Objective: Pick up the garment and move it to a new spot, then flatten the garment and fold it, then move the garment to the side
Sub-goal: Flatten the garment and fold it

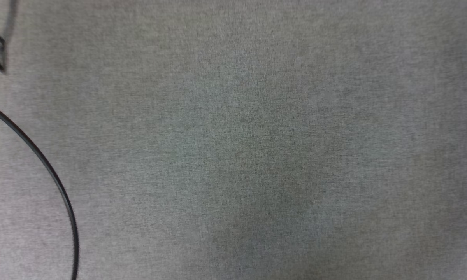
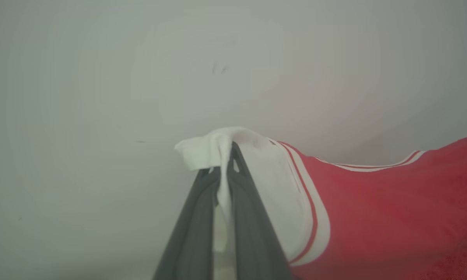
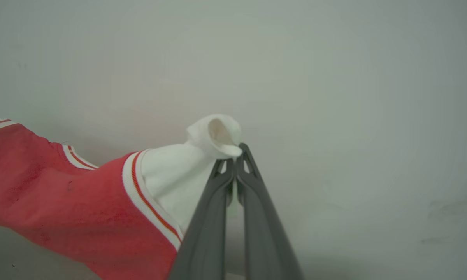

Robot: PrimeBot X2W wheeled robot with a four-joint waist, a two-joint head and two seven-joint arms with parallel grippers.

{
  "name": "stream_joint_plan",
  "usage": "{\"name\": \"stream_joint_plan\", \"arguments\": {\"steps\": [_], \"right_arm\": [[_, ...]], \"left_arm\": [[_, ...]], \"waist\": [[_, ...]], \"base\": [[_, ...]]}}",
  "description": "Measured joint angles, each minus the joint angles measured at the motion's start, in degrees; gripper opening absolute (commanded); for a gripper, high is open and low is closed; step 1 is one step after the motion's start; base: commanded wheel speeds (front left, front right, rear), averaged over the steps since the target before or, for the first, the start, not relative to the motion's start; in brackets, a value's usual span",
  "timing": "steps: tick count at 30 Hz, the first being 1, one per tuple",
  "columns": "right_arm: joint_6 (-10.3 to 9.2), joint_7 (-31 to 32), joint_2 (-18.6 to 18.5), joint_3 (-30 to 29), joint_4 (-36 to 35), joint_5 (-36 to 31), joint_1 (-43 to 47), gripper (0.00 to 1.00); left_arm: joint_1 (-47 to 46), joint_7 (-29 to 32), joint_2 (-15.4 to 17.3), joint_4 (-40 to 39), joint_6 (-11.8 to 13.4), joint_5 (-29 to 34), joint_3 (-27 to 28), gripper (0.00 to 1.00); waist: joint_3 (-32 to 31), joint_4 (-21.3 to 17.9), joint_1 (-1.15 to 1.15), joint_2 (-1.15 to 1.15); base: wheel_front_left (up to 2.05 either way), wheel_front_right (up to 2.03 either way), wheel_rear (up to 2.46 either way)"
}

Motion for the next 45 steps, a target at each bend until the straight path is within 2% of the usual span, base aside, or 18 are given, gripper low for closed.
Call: {"name": "stream_joint_plan", "arguments": {"steps": [6,12,16,22,28,34,35,42,43,44,45], "right_arm": [[0.00,-1.0,-1.1,5.0,-2.5,4.9,13.9,0.00],[0.00,-2.5,-2.3,6.8,-6.8,9.3,30.8,0.00],[0.00,-3.3,-2.2,6.9,-9.8,10.7,42.2,0.00],[0.00,-3.4,-1.8,4.0,-14.8,11.7,57.8,0.00],[0.00,-2.5,0.5,0.4,-20.1,10.9,72.6,0.00],[0.00,-0.9,3.3,-4.4,-24.5,9.3,85.9,0.00],[0.00,-0.2,4.5,-6.1,-25.9,9.0,90.2,0.00],[0.00,3.6,8.5,-11.2,-29.6,7.2,100.8,0.00],[0.01,3.9,8.9,-11.3,-29.8,7.1,101.7,0.09],[0.01,4.3,9.2,-11.5,-30.1,7.1,102.2,0.43],[0.00,4.6,9.3,-11.7,-30.4,7.1,102.3,0.68]], "left_arm": [[13.3,-3.3,-0.7,-0.1,-0.1,-3.7,-0.8,0.00],[29.7,-5.3,-1.1,-5.1,-0.1,-7.8,-0.6,0.00],[41.3,-5.8,-0.3,-9.3,0.0,-9.0,0.6,0.00],[57.8,-5.9,0.3,-16.8,1.8,-11.1,2.6,0.00],[72.3,-5.3,0.8,-24.8,5.4,-13.0,3.2,0.00],[85.7,-3.4,1.9,-33.7,10.5,-13.6,3.2,0.00],[89.3,-2.1,2.6,-36.3,12.0,-13.6,2.8,0.00],[97.8,-0.2,4.0,-42.5,16.0,-13.6,2.5,0.00],[98.2,-0.3,3.9,-43.5,16.5,-13.5,2.5,0.00],[98.4,-0.2,3.9,-44.1,16.9,-13.3,2.4,0.00],[98.5,-0.2,3.9,-45.0,17.2,-13.0,2.1,0.00]], "waist": [[-3.6,0.3,0.00,0.00],[-8.6,0.7,-0.01,0.00],[-12.5,0.7,-0.01,0.00],[-18.5,0.6,-0.01,0.00],[-23.9,0.3,-0.02,0.00],[-28.6,0.4,-0.02,0.00],[-30.0,0.6,-0.02,0.00],[-33.3,2.0,-0.03,0.00],[-33.5,2.3,-0.03,0.00],[-33.7,2.6,-0.02,0.00],[-33.8,2.9,-0.02,0.00]], "base": [[0.00,0.00,0.00],[0.00,0.00,0.00],[0.00,0.00,0.00],[0.00,0.00,0.00],[0.00,0.00,0.00],[0.00,0.00,0.00],[0.00,0.00,0.00],[0.00,0.00,0.00],[0.00,0.00,0.00],[0.00,0.00,0.00],[0.00,0.00,0.00]]}}
